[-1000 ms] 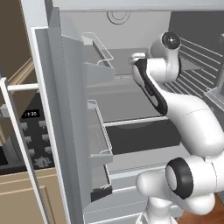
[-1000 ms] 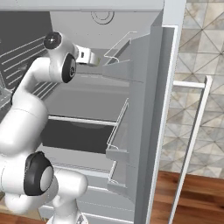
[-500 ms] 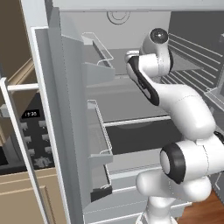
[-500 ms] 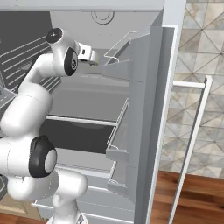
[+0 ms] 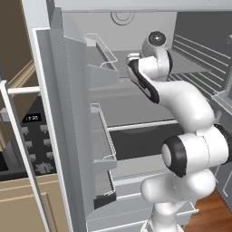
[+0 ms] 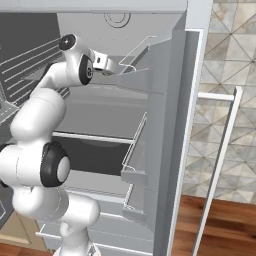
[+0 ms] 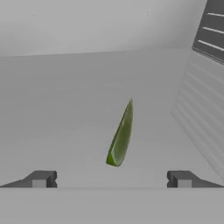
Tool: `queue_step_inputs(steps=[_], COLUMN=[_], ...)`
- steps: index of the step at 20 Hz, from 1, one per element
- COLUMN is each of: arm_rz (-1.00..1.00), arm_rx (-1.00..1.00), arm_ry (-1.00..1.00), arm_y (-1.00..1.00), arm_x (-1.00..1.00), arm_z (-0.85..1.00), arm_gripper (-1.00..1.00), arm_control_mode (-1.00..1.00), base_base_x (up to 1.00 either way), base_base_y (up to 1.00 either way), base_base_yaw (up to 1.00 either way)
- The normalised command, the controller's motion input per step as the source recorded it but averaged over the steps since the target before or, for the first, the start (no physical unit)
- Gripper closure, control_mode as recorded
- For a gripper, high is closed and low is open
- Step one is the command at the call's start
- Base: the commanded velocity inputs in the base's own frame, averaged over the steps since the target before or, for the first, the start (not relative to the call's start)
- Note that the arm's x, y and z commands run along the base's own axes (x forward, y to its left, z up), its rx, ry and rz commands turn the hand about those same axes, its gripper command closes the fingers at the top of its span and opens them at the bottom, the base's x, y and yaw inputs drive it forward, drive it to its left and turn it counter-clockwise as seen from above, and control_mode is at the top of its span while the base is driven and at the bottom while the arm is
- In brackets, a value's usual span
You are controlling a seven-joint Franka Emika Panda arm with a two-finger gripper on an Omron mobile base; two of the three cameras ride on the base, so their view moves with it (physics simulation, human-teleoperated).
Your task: There is a bowl on the dining counter. Grab a lemon wedge from the fridge and place it in the bowl. Then get the liquor bottle and glass cup from the cabinet and place them next to the bowl.
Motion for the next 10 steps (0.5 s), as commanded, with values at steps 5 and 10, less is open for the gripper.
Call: queue_step_inputs(steps=[5, 10], arm_rz=[0.0, 0.0], arm_rx=[0.0, 0.0], arm_ry=[0.0, 0.0], arm_y=[0.0, 0.0], arm_x=[0.39, 0.37], arm_z=[-0.1, -0.07], arm_gripper=[-1.0, -1.0], arm_control_mode=[-1.0, -1.0], base_base_x=[0.0, 0.0], base_base_y=[0.0, 0.0], base_base_yaw=[0.0, 0.0])
